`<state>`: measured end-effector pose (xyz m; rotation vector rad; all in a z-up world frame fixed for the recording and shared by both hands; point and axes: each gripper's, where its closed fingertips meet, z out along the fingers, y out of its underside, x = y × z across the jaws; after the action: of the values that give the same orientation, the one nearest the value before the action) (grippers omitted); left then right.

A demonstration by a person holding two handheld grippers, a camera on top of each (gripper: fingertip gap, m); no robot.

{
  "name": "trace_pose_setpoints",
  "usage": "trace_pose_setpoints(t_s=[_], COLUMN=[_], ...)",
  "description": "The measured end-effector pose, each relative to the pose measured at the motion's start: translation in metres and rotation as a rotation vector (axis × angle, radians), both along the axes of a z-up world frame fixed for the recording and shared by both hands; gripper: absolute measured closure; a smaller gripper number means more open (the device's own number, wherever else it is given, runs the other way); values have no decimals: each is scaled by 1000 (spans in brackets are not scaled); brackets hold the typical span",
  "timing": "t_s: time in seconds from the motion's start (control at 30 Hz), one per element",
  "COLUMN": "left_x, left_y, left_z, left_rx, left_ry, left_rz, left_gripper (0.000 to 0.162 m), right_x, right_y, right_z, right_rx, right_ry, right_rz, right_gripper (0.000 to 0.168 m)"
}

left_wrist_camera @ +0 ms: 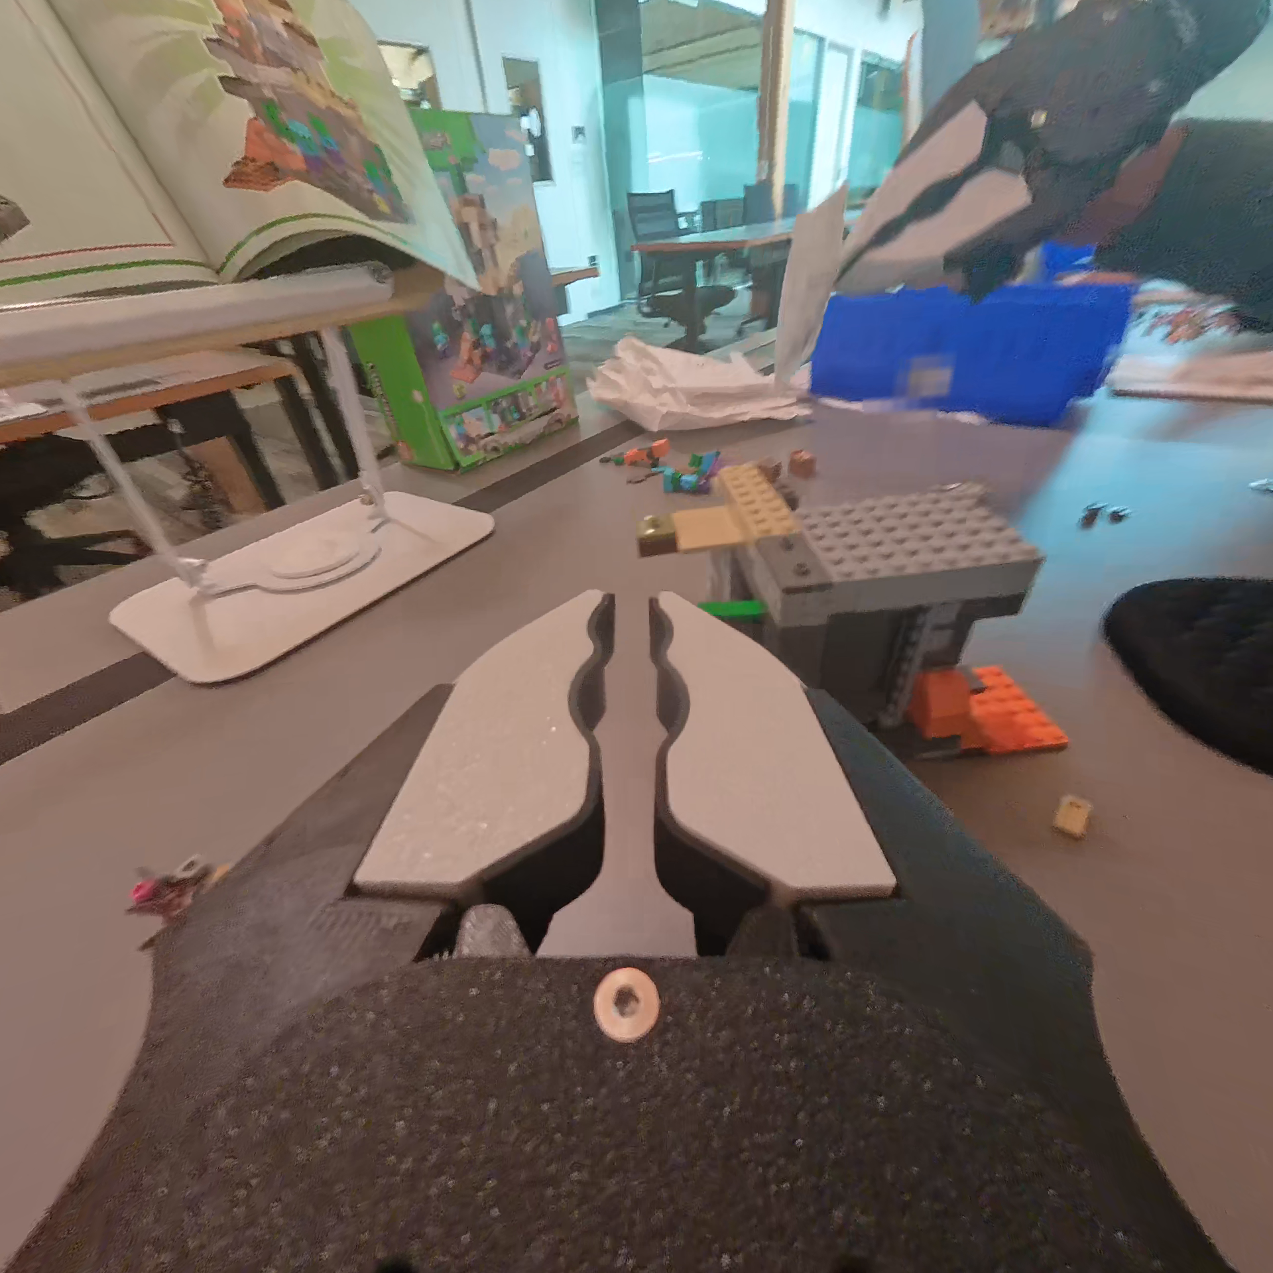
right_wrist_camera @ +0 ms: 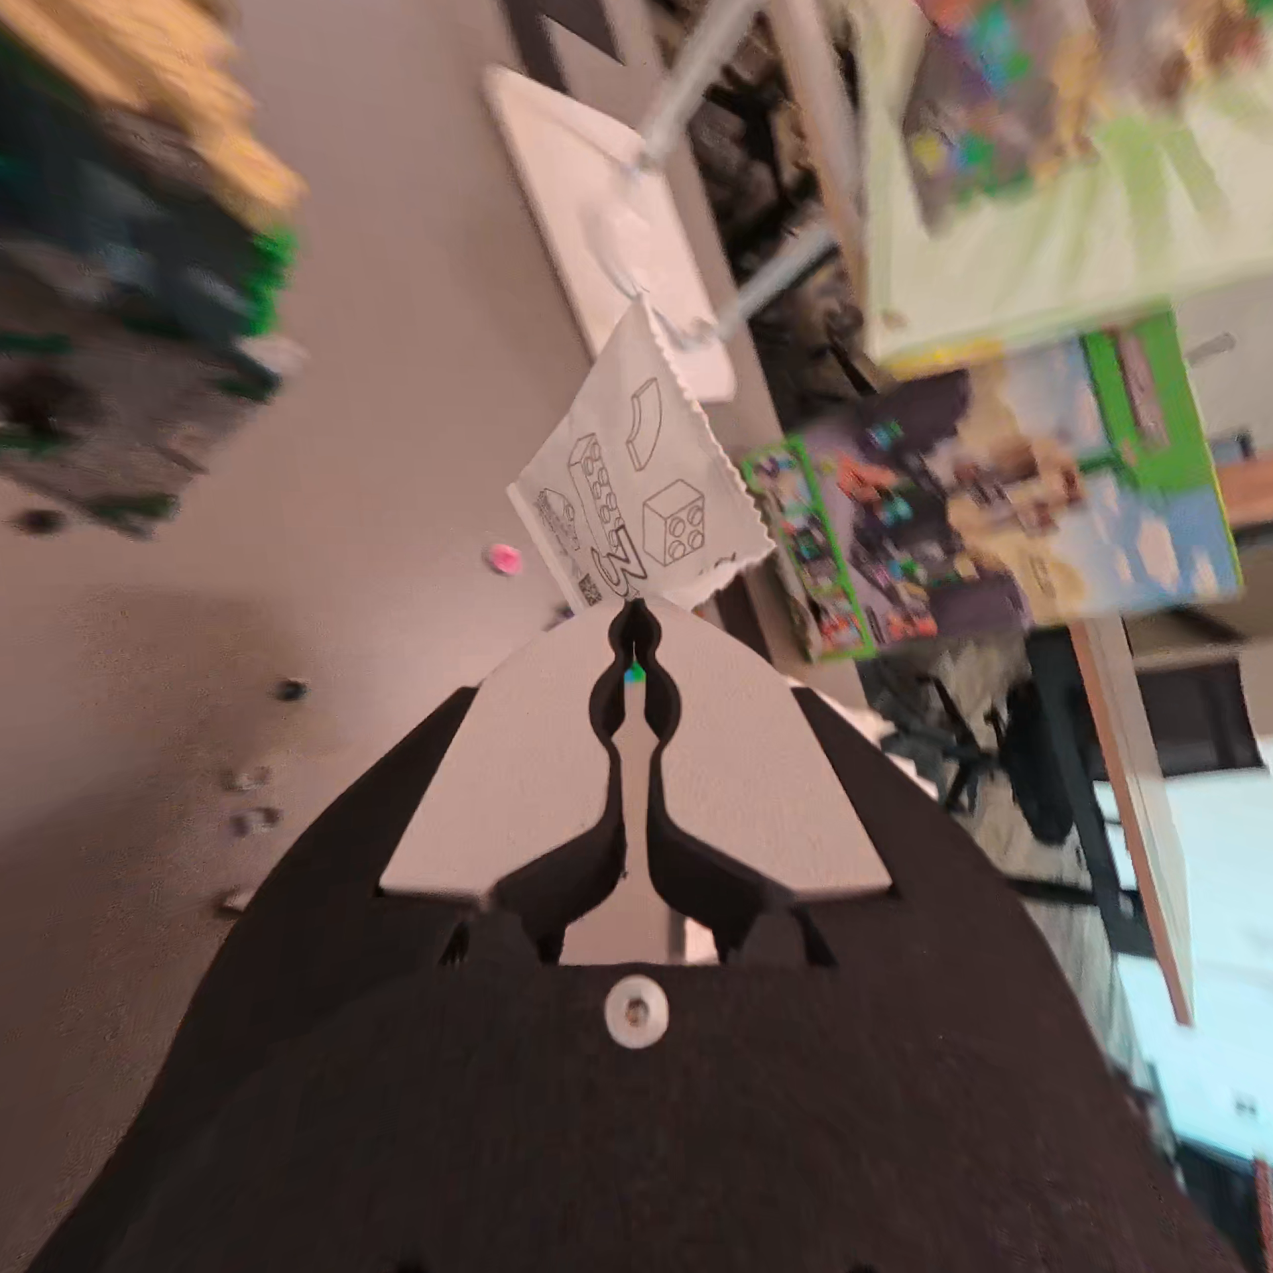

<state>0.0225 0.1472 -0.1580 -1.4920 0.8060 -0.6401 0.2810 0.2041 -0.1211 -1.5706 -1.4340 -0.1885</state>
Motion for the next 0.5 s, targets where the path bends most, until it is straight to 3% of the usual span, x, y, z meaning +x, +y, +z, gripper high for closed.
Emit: trace_pose_setpoints(t_s=[0.17,0.33,0.5], left_x=[22,48,70], left_y=[-29,-81,-126], left_z=[22,52,34], left_rx=[-90,-65,-82], left_ry=[-45,7,195], left_rz=[-177,-339,-432], left_gripper=[136,133,132], right_x=[-71,-119,-150], right_y=[-75,-130,-156], right_z=[-13,-10,-10], right_rx=[-81,-129,-114], right_ry=[-176,-305,-409], right_rz=[230,371,398], right_gripper=[168,168,168])
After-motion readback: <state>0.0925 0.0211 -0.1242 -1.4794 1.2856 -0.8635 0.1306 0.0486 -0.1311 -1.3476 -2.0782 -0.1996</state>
